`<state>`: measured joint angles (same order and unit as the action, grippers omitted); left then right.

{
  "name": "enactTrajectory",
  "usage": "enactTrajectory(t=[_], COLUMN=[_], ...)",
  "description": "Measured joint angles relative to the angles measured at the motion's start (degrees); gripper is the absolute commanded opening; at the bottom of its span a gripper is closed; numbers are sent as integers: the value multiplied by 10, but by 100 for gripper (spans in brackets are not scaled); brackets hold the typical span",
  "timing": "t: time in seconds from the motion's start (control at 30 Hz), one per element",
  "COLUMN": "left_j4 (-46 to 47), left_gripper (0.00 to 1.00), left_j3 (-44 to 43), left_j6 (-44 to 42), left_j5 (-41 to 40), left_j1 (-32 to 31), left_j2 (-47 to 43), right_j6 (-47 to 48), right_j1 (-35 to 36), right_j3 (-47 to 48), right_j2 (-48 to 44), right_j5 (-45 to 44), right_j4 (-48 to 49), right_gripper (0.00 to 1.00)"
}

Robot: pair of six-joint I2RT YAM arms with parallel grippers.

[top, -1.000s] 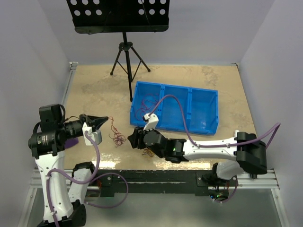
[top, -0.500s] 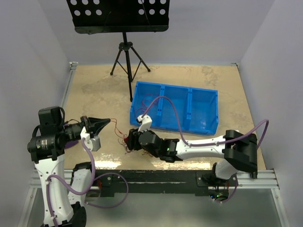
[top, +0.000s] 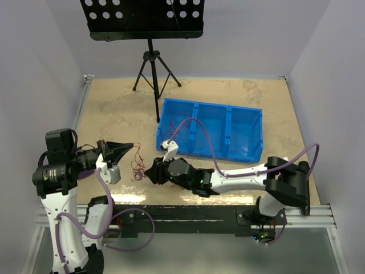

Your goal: Untangle the cables

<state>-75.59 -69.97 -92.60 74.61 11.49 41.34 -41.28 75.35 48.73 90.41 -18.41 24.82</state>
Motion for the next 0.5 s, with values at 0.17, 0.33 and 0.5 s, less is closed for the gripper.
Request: enactTrajectory(t=[0.17,0.33,0.5], left_j4=[0,0,0], left_gripper=[0,0,0], left_j3=[-6,-18,-21], left_j6=[0,2,5], left_j5=[1,2,6], left_j1=[-1,-3,-3], left_j2=[0,1,1], right_j6=[0,0,-1], right_j1=[0,0,0], right_j3=[0,0,0], right_j2=[31,40,40], right_j5=[5,6,3], right_j4=[5,6,7], right_gripper=[37,42,46])
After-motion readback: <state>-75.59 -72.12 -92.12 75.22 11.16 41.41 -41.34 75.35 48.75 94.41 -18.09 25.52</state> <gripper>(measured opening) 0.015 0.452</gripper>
